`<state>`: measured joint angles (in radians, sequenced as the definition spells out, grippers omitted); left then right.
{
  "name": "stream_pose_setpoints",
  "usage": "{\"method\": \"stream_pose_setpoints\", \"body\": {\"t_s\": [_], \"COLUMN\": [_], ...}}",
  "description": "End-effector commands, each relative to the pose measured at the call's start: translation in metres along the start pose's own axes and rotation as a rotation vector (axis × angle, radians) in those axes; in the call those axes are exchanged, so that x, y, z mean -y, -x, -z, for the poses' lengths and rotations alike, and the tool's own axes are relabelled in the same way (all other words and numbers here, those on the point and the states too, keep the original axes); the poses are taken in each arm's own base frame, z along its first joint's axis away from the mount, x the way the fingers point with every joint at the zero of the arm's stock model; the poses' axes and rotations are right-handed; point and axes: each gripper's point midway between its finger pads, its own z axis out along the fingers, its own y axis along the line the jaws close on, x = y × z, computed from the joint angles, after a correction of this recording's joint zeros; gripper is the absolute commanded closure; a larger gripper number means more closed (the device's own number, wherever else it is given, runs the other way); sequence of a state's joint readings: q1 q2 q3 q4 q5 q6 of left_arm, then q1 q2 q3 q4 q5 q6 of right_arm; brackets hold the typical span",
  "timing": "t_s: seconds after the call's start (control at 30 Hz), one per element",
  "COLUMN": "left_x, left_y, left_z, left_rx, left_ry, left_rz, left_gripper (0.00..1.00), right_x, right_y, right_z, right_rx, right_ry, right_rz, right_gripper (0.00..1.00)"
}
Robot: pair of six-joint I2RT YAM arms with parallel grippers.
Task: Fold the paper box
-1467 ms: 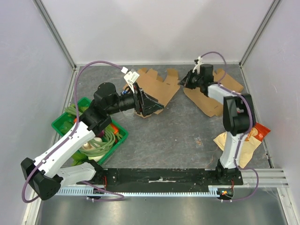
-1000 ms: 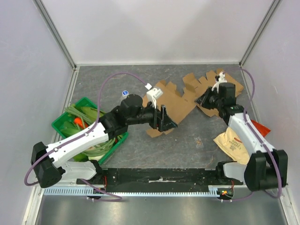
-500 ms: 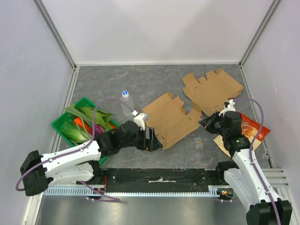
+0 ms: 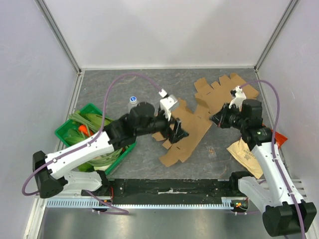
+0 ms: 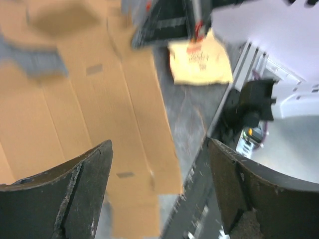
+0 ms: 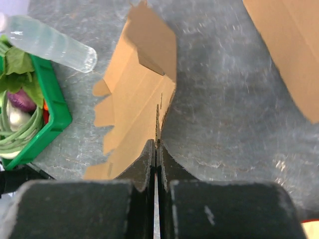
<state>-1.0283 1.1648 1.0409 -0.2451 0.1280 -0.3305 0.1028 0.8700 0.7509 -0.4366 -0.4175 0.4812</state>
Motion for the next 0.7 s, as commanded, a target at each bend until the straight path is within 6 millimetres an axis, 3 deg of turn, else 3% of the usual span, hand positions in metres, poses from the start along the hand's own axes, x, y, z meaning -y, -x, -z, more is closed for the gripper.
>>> {"method": "stream_pose_setpoints", "body": {"t_s": [0.0, 0.03, 0.07, 0.1, 0.2, 0.4, 0.57, 0.67], "left_x": [0.018, 0.009, 0.003, 0.006, -0.013, -0.032, -0.045, -0.062], "left_y": [0.106, 0.104, 0.105, 0.130, 0.143, 0.115, 0.092, 0.091], "left_z": [0.003, -0.015, -0.013, -0.009, -0.017, -0.034, -0.051, -0.065], "left_rx": [0.186, 0.140, 0.099, 0.134, 0.126, 0.057, 0.004, 0.018], "left_ry": [-0.130, -0.153, -0.212, -0.232, -0.236, -0.260, -0.262, -0.191], "left_rz": [-0.447, -0.468, -0.461, -0.485, -0.598, -0.812, -0.855, -0.893], "left_gripper": [0.11, 0.06, 0.05, 0.05, 0.05, 0.05, 0.05, 0.06], "right_x": [-0.030, -0.036, -0.041, -0.047, -0.060, -0.068, -0.068, -0.072], "right_y": [0.021, 0.028, 0.028, 0.029, 0.030, 0.033, 0.034, 0.034], "right_z": [0.027, 0.032, 0.037, 0.040, 0.047, 0.046, 0.041, 0.040], "right_rx": [-0.017, 0.000, 0.000, 0.000, -0.012, -0.025, -0.040, -0.045], "right_ry": [0.101, 0.113, 0.131, 0.159, 0.215, 0.258, 0.270, 0.299], "right_rz": [0.226, 0.244, 0.258, 0.279, 0.292, 0.292, 0.286, 0.281], "right_gripper": [1.00, 1.00, 1.00, 1.00, 1.00, 1.00, 1.00, 1.00]}}
